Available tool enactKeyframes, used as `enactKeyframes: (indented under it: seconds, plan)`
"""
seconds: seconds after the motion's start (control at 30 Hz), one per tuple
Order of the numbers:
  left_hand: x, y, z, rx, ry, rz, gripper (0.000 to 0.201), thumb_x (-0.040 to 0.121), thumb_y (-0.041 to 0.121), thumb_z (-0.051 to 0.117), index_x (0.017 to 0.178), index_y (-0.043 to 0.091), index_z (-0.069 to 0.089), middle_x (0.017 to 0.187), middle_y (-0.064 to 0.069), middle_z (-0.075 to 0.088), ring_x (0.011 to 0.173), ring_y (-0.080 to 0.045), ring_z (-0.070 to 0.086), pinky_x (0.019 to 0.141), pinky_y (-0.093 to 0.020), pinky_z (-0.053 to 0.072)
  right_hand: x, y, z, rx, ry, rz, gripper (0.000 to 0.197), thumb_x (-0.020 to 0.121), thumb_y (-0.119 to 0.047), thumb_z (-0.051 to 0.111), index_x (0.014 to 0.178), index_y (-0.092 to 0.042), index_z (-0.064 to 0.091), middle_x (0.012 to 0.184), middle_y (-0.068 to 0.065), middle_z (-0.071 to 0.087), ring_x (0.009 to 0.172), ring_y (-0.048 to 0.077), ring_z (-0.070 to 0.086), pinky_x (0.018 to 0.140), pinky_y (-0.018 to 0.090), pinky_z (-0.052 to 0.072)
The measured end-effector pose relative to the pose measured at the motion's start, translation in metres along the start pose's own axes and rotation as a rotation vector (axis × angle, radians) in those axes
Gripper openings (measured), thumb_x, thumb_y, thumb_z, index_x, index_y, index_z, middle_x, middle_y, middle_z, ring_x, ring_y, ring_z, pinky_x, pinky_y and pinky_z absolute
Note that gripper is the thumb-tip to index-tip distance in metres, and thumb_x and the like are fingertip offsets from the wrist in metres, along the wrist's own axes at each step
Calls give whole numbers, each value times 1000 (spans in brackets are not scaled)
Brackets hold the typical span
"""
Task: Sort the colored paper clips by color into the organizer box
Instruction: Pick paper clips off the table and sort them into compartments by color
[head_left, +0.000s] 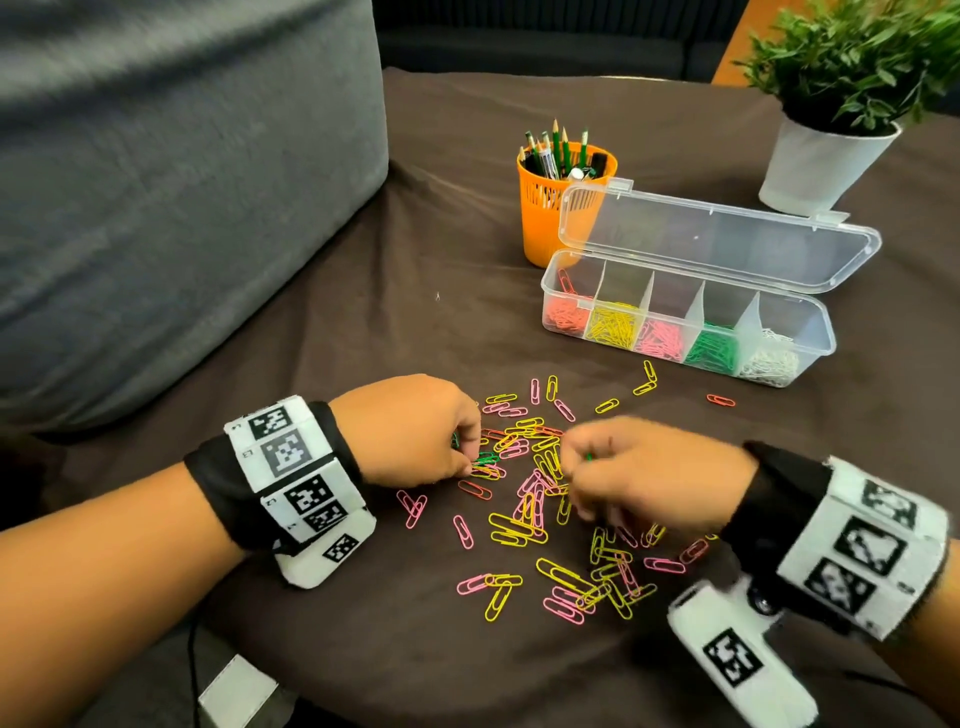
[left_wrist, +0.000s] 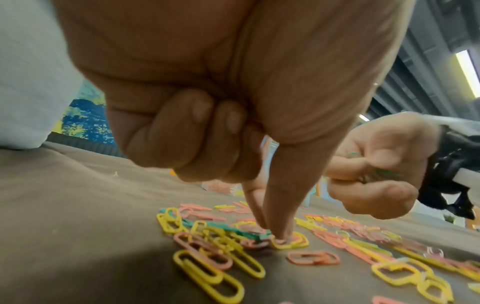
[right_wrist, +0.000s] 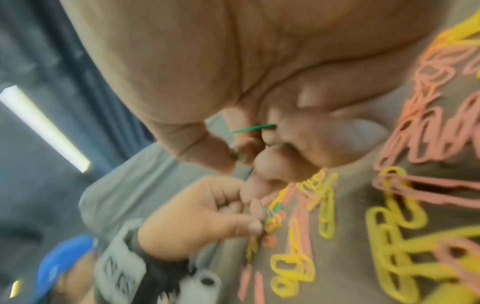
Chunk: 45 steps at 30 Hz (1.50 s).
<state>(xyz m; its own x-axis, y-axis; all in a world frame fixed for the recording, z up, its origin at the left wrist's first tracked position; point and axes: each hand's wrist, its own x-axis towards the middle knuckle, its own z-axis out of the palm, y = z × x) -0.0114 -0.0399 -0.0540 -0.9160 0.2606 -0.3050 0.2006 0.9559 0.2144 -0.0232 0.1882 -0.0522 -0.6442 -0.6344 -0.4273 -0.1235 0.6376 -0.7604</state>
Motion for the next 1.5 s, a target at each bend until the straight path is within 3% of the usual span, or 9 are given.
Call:
enactKeyframes:
  seconds: [0.13,0.4,0.63,0.77,0.87,1.07,1.2,1.3,1.5]
  plan:
    - [-1,-12,-11,-33,95,-43,4,85,34,71,84,31,69,59,21,57,59,6,53,53,-17,33,18,-6,-20,421,147,48,12,87,-3,45,84,-14,47,59,6,55,44,16,39,37,17,28]
    - [0,-12,-14,150,82,-28,22,80,46,74,98,35,69,71,13,54,74,-9,55,64,-25,37,61,-43,6,-606,151,-114,5,81,-27,67,85,-25,68,75,-8,61,72,11,58,62,25,42]
    - [-2,-13,-7,160,75,-12,20,84,45,71,96,31,67,72,12,53,74,-9,53,64,-26,36,71,-41,5,-756,70,-89,15,86,-24,60,86,-13,70,81,3,66,76,22,60,69,30,51]
    - [-3,-19,-3,145,69,24,24,90,48,63,90,25,67,72,9,61,70,-10,55,65,-29,45,60,-24,-18,-406,86,-42,11,78,-27,68,76,-17,65,62,-5,59,52,11,48,51,23,41]
    - [-4,-24,-8,7,21,22,26,92,49,61,90,24,68,65,13,58,63,-3,53,61,-24,42,42,-7,-41,357,10,-28,6,65,-18,60,67,-16,55,62,1,54,46,12,37,42,18,26]
    - [0,-21,-14,-1319,-93,-116,8,75,23,60,73,16,59,63,-2,46,49,-12,39,41,-20,27,14,30,-81,1181,53,-195,48,42,-6,82,81,-12,54,71,8,53,50,11,42,40,18,33]
    - [21,8,-23,-1915,-225,-151,9,72,14,40,73,15,49,71,-8,50,54,-18,48,42,-20,38,9,34,-96,1379,179,-208,54,39,-10,79,90,-7,62,80,11,57,60,19,55,52,24,46]
    - [45,37,-30,-2065,-182,-146,19,76,15,37,85,9,53,80,-15,59,64,-24,59,50,-26,52,5,34,-106,1532,316,-202,47,72,-38,68,100,-1,63,98,16,65,84,28,66,70,33,56]
    - [90,86,-39,-2217,-180,-26,52,94,29,40,131,-6,52,126,-27,63,115,-39,63,100,-44,49,-5,43,-117,1625,404,-210,101,80,-81,35,128,6,52,127,23,62,119,38,59,102,47,47]
